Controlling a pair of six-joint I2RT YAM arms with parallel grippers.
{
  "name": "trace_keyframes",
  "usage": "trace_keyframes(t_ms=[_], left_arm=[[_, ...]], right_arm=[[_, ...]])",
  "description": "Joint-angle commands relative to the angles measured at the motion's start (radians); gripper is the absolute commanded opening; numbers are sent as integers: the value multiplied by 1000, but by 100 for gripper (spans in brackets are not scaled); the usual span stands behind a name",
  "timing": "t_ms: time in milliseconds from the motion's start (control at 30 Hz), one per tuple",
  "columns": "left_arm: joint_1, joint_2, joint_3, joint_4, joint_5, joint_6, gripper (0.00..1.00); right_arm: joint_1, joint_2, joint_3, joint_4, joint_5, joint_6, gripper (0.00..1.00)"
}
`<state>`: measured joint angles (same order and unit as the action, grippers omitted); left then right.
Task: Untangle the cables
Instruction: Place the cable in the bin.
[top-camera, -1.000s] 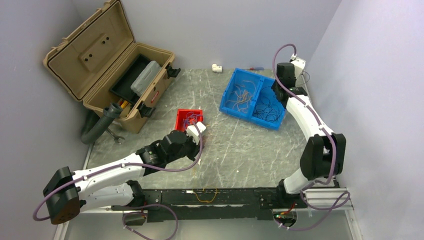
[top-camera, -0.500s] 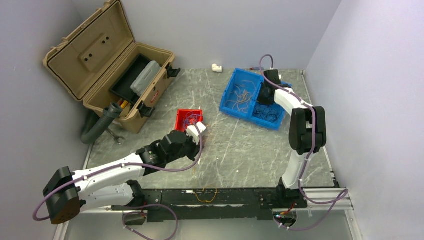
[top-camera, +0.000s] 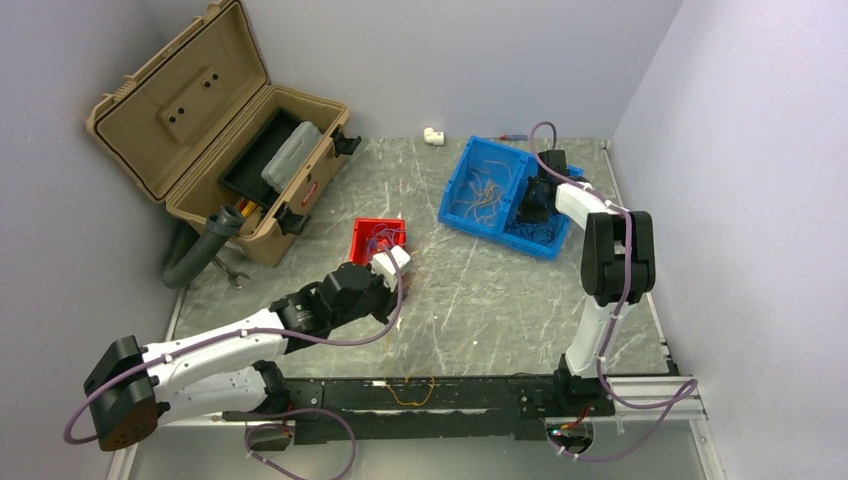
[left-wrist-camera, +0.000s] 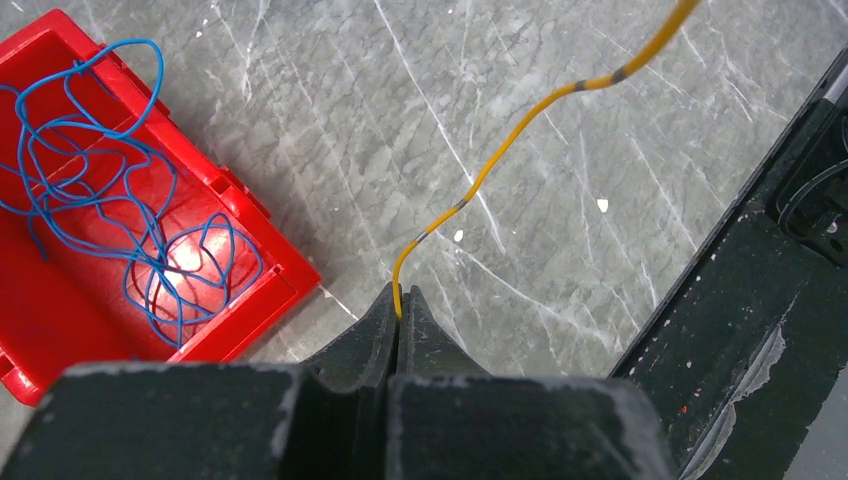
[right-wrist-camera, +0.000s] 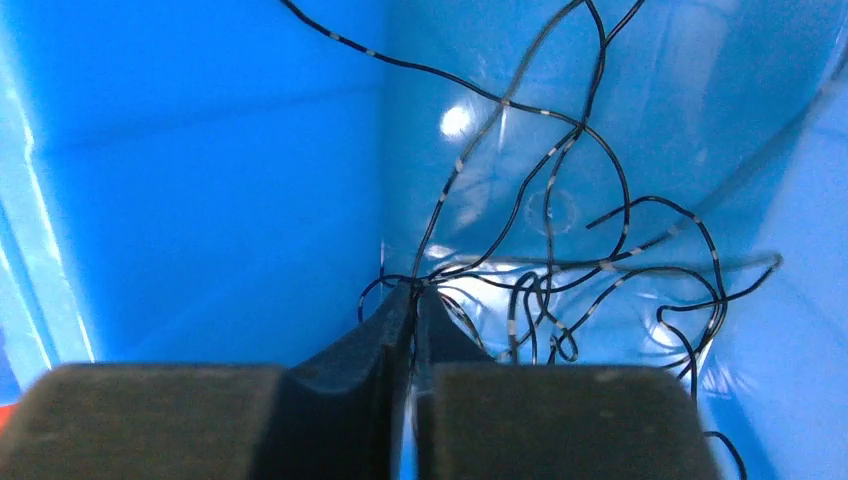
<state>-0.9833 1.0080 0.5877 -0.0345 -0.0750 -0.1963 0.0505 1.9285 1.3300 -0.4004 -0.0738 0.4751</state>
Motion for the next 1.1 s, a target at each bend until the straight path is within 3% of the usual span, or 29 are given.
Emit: trace_keyframes(t_ms=[0,167,400,467,533,567,800,1067], left_arm=[[0,-19,-1,19,15,8,0],[-2,-4,14,16,24,10,0],[-1,27,52,-26,14,9,0],[-2,36,67,-42,16,7,0],[-1,42,74,-47,24,1,0],[-1,45,77,-47,28,-3,0],[-2,84,114,-50,27,-8,0],[6,165,235,-65,0,20,0]], right_arm=[[2,-54,22,-20,36,-18,14],[6,-186,27,-50,73,-36,34],[6,-348,34,-110,89,-63,51],[7,-399,23,-117,87,-67,65],[9,-453,0,-116,80,-63,93],[13,-480,-18,-112,81,-61,99],[75,-676,-177,-99,9,-37,100],[239,-911,-451,-21,-93,-11,100]])
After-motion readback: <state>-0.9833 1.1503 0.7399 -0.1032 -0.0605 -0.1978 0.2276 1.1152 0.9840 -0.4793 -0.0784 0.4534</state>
